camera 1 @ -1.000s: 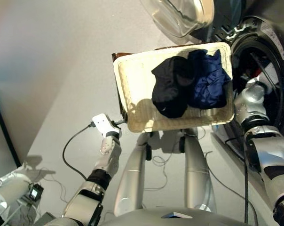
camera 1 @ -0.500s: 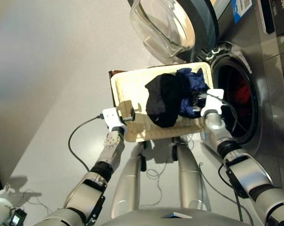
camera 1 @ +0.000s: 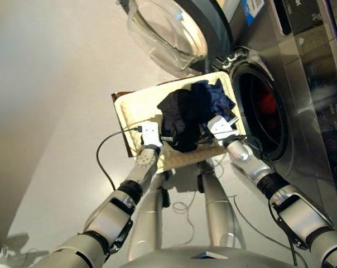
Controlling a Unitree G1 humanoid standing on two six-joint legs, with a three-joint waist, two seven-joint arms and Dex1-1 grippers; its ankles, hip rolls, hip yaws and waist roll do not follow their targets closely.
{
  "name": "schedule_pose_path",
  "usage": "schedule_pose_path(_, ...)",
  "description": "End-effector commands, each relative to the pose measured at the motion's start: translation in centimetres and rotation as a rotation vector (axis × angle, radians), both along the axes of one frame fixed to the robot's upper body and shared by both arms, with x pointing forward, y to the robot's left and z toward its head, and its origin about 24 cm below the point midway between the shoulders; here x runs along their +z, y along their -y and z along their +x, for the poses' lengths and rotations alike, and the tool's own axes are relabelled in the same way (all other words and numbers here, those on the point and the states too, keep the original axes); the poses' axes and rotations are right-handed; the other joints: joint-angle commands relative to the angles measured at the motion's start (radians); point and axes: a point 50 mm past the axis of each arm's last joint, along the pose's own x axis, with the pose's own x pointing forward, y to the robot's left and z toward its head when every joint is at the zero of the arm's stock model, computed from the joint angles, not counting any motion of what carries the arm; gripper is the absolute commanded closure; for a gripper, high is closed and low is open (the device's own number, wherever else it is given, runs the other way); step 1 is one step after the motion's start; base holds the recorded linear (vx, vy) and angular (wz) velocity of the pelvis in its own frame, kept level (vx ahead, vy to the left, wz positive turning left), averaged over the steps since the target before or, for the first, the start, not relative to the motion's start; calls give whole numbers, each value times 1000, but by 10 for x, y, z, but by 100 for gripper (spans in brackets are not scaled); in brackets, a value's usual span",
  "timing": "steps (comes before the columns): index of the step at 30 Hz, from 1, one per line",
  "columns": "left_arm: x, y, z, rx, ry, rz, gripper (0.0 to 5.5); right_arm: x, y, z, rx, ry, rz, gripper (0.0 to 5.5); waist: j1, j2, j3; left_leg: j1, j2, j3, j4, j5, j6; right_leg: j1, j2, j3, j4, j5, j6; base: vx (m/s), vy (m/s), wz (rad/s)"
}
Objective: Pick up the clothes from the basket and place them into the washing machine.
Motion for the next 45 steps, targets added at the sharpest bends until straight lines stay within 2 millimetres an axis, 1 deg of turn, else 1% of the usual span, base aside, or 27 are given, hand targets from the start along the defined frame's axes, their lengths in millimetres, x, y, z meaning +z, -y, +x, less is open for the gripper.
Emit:
schedule_pose_path(1, 29, -2, 23, 16, 79, 30, 0, 48, -24, 7, 86, 192, 101, 0, -24, -12, 72, -22, 11, -72, 202, -174, -19, 70, 25, -33, -35, -57, 79, 15, -10, -182)
schedule_pose_path(4, 37, -4, 29, 10, 90, 36, 0, 57, -31, 7, 115, 221, 118, 0, -40, -14, 69, -60, 20, -66, 219, -190, -19, 15, 40, -29, -11, -64, 77, 0, 0, 0)
schedule_pose_path(6, 42, -7, 32, 15, 104, 56, 0, 60, -34, 6, 128, 230, 133, 0, -47, -17, 67, -101, 30, -62, 249, -197, -19, -18, 43, -29, -4, -62, 77, 0, 0, 0)
schedule_pose_path(7, 45, -11, 35, 34, 106, 61, 0, 64, -36, 5, 138, 240, 155, 0, -51, -20, 68, -113, 35, -66, 252, -201, -19, -36, 50, -30, 3, -66, 77, 0, 0, 0)
schedule_pose_path(11, 54, -25, 43, 93, 115, 75, 0, 72, -40, 4, 147, 263, 211, 0, -65, -18, 62, -183, 45, -81, 289, -212, -17, -112, 59, -34, 44, -72, 77, 0, 0, 0)
schedule_pose_path(12, 55, -30, 45, 113, 110, 75, 0, 75, -42, 3, 156, 270, 226, 0, -70, -21, 63, -197, 46, -78, 295, -217, -14, -133, 60, -36, 60, -71, 79, 0, 0, 0)
schedule_pose_path(14, 58, -34, 47, 135, 107, 57, 0, 76, -42, 2, 159, 271, 243, 0, -74, -23, 61, -229, 49, -80, 310, -220, -13, -167, 58, -38, 74, -71, 80, 0, 0, 0)
schedule_pose_path(15, 58, -36, 47, 154, 100, 36, 166, 75, -41, 2, 148, 266, 257, 0, -77, -23, 59, -243, 49, -82, 322, -226, -10, -183, 61, -39, 86, -71, 80, 0, 0, 0)
schedule_pose_path(16, 58, -35, 48, 159, 102, 32, 431, 73, -40, 2, 139, 260, 266, 0, -78, -24, 59, -255, 51, -83, 333, -228, -8, -190, 58, -41, 94, -71, 81, 0, 0, 0)
schedule_pose_path(17, 59, -34, 48, 166, 102, 23, 550, 71, -39, 3, 124, 254, 273, 0, -78, -23, 58, -262, 50, -88, 335, -227, -8, -193, 54, -45, 95, -72, 81, 0, 0, 0)
schedule_pose_path(18, 59, -33, 48, 174, 96, -4, 550, 67, -34, 4, 75, 231, 328, 0, -80, -20, 55, -270, 48, -95, 339, -225, -8, -195, 50, -50, 95, -71, 82, 0, 0, 0)
schedule_pose_path(20, 58, -30, 47, 165, 97, -24, 550, 61, -29, 5, 25, 203, 392, 0, -82, -15, 49, -272, 44, -99, 340, -225, -7, -200, 47, -53, 103, -69, 82, 0, 0, 0)
schedule_pose_path(22, 57, -24, 45, 145, 102, -37, 550, 53, -25, 6, -10, 175, 412, 0, -79, -9, 39, -269, 37, -101, 336, -223, -8, -195, 39, -61, 99, -66, 80, 0, 0, 0)
schedule_pose_path(24, 58, -21, 44, 137, 110, -46, 550, 51, -25, 6, -20, 169, 418, 0, -77, -6, 33, -260, 33, -103, 327, -220, -9, -188, 36, -62, 94, -64, 81, 0, 0, 0)
schedule_pose_path(26, 56, -19, 41, 117, 119, -80, 550, 40, -22, 6, -46, 131, 407, 0, -69, 0, 19, -228, 23, -110, 303, -209, -13, -152, 23, -68, 81, -55, 81, 0, 0, 0)
schedule_pose_path(29, 55, -17, 36, 93, 134, -116, 550, 29, -19, 5, -57, 93, 378, 0, -57, 1, 22, -159, 14, -114, 260, -193, -20, -76, 5, -77, 52, -43, 82, 0, 0, 0)
schedule_pose_path(32, 52, -19, 31, 89, 146, -138, 550, 12, -15, 3, -70, 36, 301, 0, -39, 2, 28, -51, 0, -110, 193, -166, -32, 37, -10, -90, -3, -28, 84, -29, -10, 47)
schedule_pose_path(33, 50, -20, 30, 87, 147, -146, 550, 6, -14, 1, -68, 17, 278, 0, -41, -8, 34, -24, -11, -102, 164, -122, -31, 66, -25, -93, -31, 3, 80, -77, -32, 165)
schedule_pose_path(34, 49, -20, 28, 86, 152, -161, 550, -1, -12, -1, -75, -6, 258, 0, -34, -7, 35, 16, -18, -105, 140, -114, -33, 105, -29, -96, -48, 6, 82, -70, -22, 194)
schedule_pose_path(36, 46, -18, 23, 62, 153, -184, 550, -15, -10, -5, -70, -56, 197, 0, -20, -5, 32, 111, -28, -112, 79, -92, -40, 195, -35, -104, -88, 9, 85, 60, -17, 248)
schedule_pose_path(37, 43, -16, 21, 54, 143, -190, 550, -21, -8, -7, -73, -84, 183, 0, -15, -6, 31, 151, -31, -113, 56, -84, -40, 233, -37, -112, -104, 11, 86, 75, -16, 203)
schedule_pose_path(39, 43, -13, 16, 33, 158, -224, 550, -32, -6, -13, -56, -122, 135, 0, -4, -7, 30, 230, -28, -115, 14, -68, -42, 309, -39, -121, -131, 11, 87, 61, -9, 56)
schedule_pose_path(42, 38, -7, 8, 3, 151, -255, 550, -45, -5, -21, -27, -169, 80, 0, 9, -13, 26, 330, -27, -119, -30, -61, -40, 412, -39, -129, -166, 10, 87, 43, -15, 62)
schedule_pose_path(43, 36, -6, 4, -10, 147, -263, 550, -50, -7, -25, -14, -188, 62, 0, 13, -14, 22, 360, -26, -119, -39, -59, -40, 444, -40, -134, -178, 9, 87, 79, -11, 106)
schedule_pose_path(45, 30, -5, -2, -30, 135, -279, 550, -59, -10, -32, 22, -227, 34, 0, 21, -18, 8, 422, -25, -117, -64, -59, -40, 510, -38, -134, -206, 8, 89, 78, -5, 81)
